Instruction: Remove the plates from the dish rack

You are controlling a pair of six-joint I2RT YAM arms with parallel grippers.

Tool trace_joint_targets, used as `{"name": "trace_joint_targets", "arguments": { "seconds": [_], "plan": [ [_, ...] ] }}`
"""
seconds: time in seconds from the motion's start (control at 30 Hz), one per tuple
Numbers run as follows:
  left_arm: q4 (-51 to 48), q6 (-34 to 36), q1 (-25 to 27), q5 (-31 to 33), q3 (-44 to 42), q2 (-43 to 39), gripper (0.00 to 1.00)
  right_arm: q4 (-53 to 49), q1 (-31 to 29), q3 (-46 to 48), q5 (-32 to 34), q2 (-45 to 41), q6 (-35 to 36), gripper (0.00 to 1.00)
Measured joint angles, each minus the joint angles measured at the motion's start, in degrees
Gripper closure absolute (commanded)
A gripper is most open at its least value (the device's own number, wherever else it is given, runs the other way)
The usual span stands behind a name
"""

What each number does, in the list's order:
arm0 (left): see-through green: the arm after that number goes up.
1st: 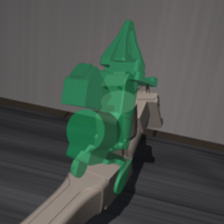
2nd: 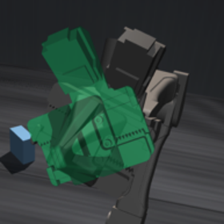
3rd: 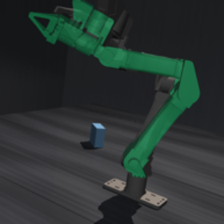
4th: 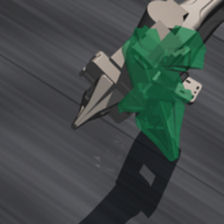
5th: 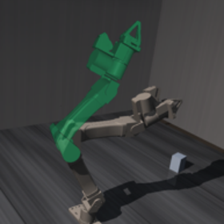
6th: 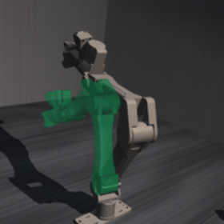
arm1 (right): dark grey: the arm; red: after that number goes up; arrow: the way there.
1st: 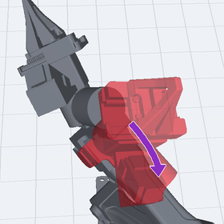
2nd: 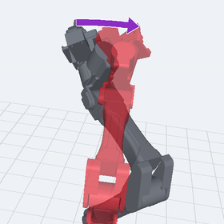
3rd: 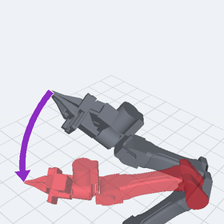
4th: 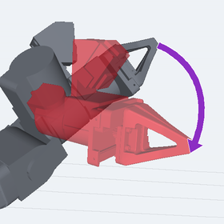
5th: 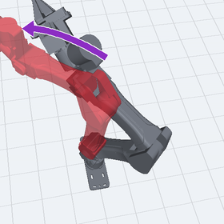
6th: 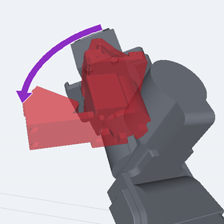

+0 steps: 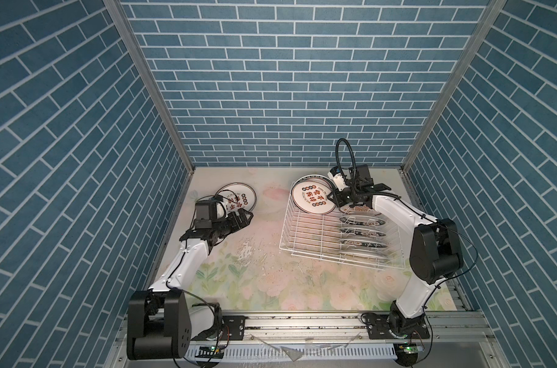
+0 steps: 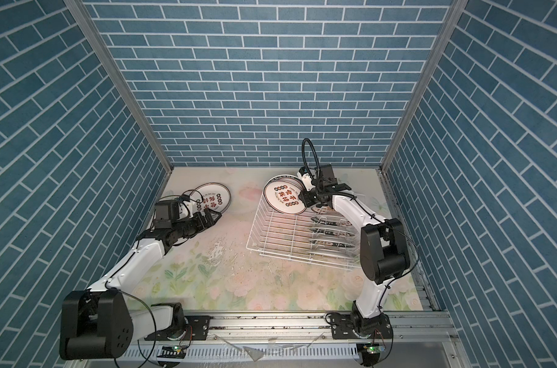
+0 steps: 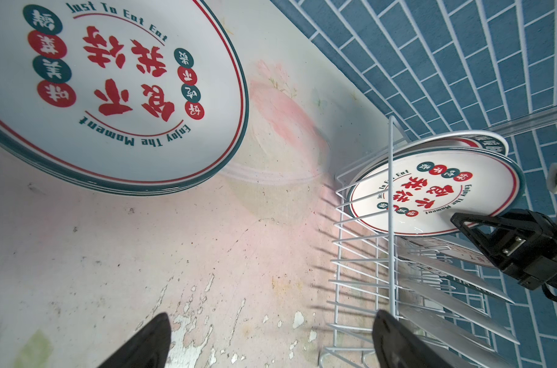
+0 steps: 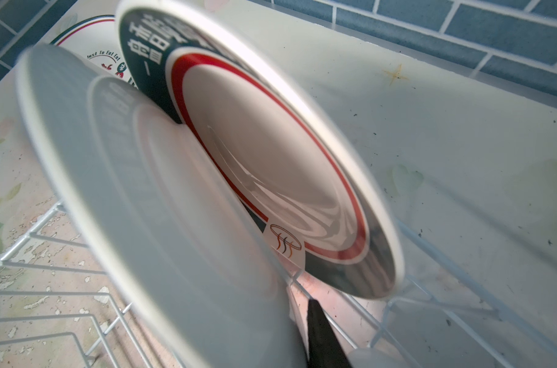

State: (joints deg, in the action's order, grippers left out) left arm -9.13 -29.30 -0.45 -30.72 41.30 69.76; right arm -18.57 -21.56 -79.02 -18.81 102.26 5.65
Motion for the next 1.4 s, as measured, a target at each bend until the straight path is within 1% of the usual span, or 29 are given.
{"name": "trace_joint_targets", "arguments": {
  "seconds": [0.07, 0.3, 0.6, 0.97, 1.4],
  "plan": [
    [0.0, 0.0, 0.0, 0.0, 0.02, 0.0, 0.01, 0.35, -0.09, 0.0, -0.02, 0.11, 1.07, 0.78],
    [0.02, 0.04, 0.0, -0.02, 0.0, 0.07, 0.01, 2.21, -0.35, 0.11, -0.09, 0.09, 6.16, 0.92],
    [0.02, 0.07, 0.0, 0.0, 0.0, 0.37, 0.01, 2.23, -1.29, 1.22, -0.35, -0.04, 6.19, 1.0],
    [0.02, 0.09, 0.0, 0.0, 0.0, 0.39, 0.01, 2.93, -1.81, 4.13, 0.2, -3.02, 6.43, 1.0],
    [0.09, 0.02, 0.0, -0.31, 0.02, 0.44, 0.01, 2.75, -2.4, 5.92, 1.57, -12.59, 6.6, 1.0]
  ]
}}
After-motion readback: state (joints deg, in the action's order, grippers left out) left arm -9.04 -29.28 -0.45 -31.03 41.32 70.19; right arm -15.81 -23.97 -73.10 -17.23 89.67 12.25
